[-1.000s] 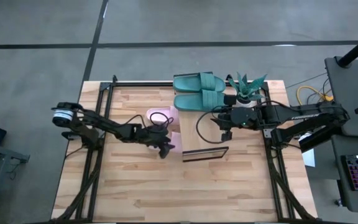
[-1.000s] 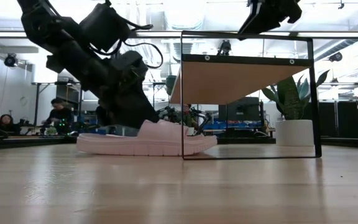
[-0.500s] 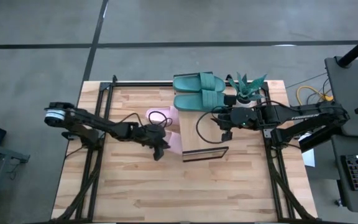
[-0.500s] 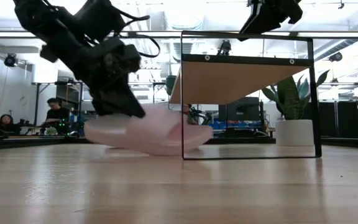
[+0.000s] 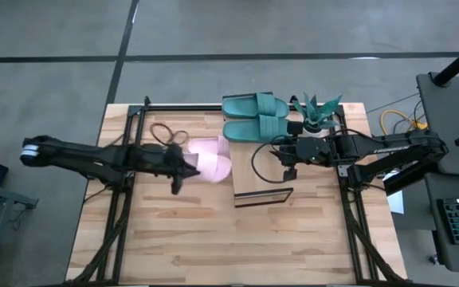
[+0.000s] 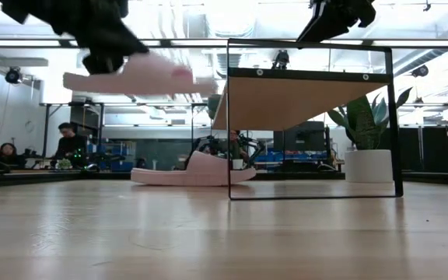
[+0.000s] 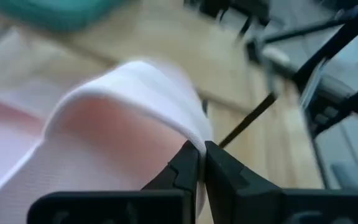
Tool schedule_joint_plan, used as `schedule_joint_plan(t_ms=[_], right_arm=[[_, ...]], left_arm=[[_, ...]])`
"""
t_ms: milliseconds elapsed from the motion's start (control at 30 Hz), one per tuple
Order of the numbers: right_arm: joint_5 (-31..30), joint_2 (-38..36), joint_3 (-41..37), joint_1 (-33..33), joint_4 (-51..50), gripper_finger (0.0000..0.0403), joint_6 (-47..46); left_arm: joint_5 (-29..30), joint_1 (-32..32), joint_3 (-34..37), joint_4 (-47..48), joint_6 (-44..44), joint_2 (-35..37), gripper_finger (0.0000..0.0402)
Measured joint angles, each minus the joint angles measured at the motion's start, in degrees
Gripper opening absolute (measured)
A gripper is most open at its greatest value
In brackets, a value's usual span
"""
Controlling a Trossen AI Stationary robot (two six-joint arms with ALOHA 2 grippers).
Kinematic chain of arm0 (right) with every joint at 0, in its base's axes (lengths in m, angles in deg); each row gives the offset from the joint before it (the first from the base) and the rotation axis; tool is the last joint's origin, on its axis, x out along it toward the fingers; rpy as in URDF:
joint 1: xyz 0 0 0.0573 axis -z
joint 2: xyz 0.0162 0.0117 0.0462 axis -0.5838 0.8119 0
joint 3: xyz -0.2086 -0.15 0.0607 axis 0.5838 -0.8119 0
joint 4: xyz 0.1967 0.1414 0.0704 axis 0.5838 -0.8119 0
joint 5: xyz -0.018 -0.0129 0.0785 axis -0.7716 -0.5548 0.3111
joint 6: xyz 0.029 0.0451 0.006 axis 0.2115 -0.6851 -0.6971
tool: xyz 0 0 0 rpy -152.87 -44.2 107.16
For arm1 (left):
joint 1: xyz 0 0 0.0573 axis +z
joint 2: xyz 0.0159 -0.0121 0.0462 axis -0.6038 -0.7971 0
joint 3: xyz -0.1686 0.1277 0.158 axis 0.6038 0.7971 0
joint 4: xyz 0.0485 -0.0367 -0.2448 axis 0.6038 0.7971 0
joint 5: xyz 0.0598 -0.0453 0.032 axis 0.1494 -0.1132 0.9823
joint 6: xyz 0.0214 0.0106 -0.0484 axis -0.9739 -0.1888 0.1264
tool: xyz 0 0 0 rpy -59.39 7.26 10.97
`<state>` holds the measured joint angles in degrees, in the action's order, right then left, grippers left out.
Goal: Pick and place slides into the shelf
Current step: Put the bottom pink slide on the shelf
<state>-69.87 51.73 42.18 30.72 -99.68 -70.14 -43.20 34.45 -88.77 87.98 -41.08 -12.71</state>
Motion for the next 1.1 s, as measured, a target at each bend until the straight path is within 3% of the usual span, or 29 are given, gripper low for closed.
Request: schedule_joint_plan(t_ms=[267, 433, 600, 900, 1100], right_arm=[[0.28, 0.0, 0.0, 0.0, 4.68, 0.009, 2.72], [7.33, -0.01, 0.0, -0.4, 11.27, 0.0096, 13.1], [9.13, 0.27, 0.0, -2.17, 15.25, 0.0131, 29.44], [13.97, 5.62, 0.02, -2.93, 23.47, 0.0231, 49.55], [13.42, 11.29, 0.02, -2.89, 31.66, 0.0251, 54.73]], left_arm=[[1.11, 0.07, -0.31, -0.93, -5.14, 10.06, 0.0], [1.09, 0.07, -0.31, -2.51, -5.75, 9.23, 0.0], [0.58, 0.07, -0.31, -2.77, -5.77, 6.75, 0.0], [-2.46, 0.04, -1.09, -6.9, -6.15, 4.86, 0.0], [-5.2, 0.02, -1.09, -9.33, -5.87, 4.28, 0.0]])
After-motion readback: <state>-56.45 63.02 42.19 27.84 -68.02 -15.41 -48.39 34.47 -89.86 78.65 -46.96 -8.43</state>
